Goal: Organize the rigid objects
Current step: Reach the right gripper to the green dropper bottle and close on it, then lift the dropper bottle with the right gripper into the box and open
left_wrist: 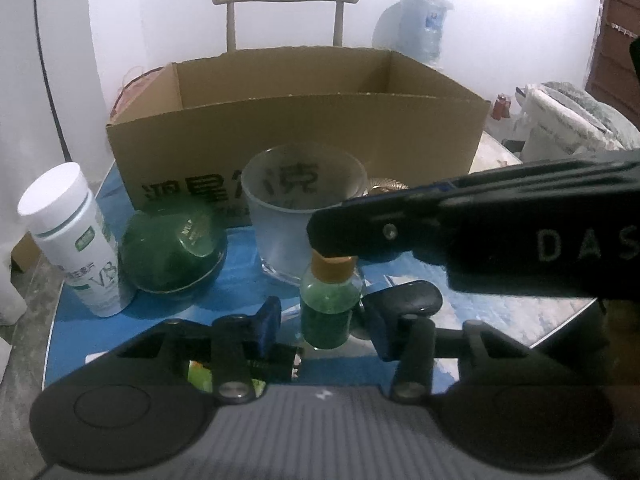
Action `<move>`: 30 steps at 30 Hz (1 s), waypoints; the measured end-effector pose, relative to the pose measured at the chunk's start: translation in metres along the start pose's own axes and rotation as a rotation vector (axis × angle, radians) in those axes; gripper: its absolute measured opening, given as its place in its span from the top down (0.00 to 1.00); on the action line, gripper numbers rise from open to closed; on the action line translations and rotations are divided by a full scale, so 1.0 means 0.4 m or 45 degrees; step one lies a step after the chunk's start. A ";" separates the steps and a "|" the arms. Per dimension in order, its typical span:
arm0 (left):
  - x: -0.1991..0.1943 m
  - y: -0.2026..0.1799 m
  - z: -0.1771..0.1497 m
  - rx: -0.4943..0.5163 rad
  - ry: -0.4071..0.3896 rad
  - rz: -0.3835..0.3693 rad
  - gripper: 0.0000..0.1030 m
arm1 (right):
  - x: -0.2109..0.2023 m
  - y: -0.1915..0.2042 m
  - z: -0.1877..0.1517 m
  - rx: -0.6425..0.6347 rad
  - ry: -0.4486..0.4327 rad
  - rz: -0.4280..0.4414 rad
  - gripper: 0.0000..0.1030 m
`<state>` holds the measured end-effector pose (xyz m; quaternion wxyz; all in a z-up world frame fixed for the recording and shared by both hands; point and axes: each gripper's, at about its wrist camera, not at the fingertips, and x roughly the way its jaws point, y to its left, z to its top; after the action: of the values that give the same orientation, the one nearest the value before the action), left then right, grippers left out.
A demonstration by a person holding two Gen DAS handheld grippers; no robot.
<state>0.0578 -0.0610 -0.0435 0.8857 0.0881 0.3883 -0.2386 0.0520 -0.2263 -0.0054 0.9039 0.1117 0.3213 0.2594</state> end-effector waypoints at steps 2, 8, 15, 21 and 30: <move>0.009 0.001 0.003 0.001 0.011 0.001 0.55 | -0.001 -0.001 -0.001 0.006 0.004 0.016 0.87; 0.028 0.003 0.007 -0.001 0.017 0.000 0.67 | 0.006 -0.003 -0.001 0.004 0.016 0.042 0.89; 0.004 -0.014 0.005 0.019 -0.012 0.024 0.68 | -0.001 0.002 0.000 0.002 0.024 0.051 0.89; -0.083 -0.033 0.034 0.039 -0.047 0.074 0.68 | -0.054 0.044 0.024 -0.013 0.001 0.074 0.89; -0.195 0.030 0.218 0.046 -0.090 0.088 0.68 | -0.117 0.099 0.200 -0.061 -0.031 0.190 0.89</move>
<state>0.0743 -0.0526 0.0726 0.9049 0.1091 0.3492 -0.2177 0.0564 -0.2211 0.0952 0.8883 0.1169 0.2949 0.3322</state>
